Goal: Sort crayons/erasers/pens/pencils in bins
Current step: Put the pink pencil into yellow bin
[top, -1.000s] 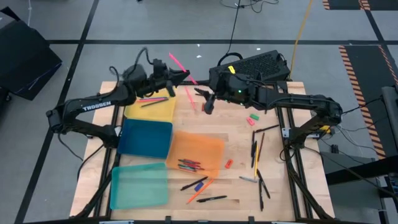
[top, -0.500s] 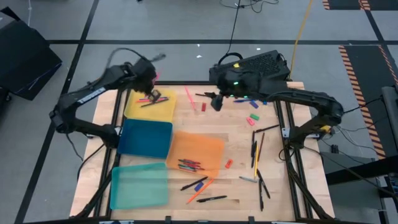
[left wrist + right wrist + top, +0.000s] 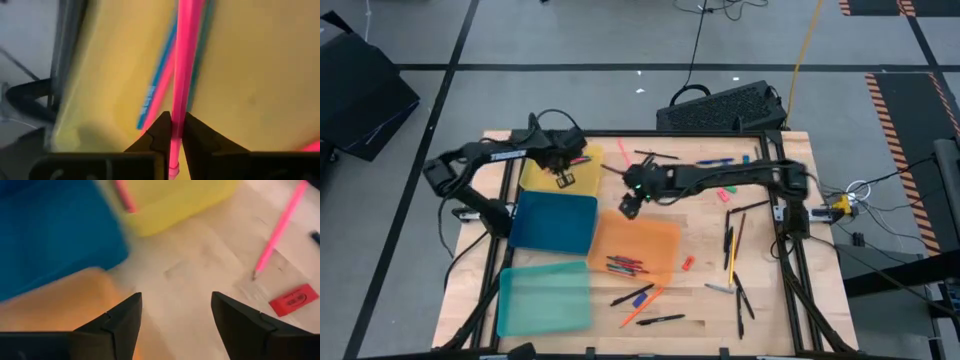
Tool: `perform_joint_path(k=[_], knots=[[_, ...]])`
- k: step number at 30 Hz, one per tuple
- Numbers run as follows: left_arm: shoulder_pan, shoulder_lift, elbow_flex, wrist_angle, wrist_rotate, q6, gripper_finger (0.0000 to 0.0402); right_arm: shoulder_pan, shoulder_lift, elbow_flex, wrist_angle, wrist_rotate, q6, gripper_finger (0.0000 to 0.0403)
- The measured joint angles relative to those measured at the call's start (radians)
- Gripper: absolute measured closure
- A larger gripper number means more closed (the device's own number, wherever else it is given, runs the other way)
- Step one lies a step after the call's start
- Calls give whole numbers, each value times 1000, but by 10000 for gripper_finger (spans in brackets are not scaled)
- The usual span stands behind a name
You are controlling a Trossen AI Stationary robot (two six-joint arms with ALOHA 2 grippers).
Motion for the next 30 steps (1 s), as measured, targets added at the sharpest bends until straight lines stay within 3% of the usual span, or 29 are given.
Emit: perform_joint_path(k=[5,9,18,26,30], knots=[[-5,67,2,3,16,62,333,-28,154,171,-113,148,146,186],[-4,67,-3,11,-1,90,294,-80,256,254,-134,185,212,195],[-16,-129,-3,-23,-2,72,192,-164,333,277,-141,179,337,216],[-16,-302,-2,-57,32,20,190,-182,334,235,-104,141,297,281],[-16,-356,-2,-55,39,2,200,-177,330,208,-97,55,280,324]])
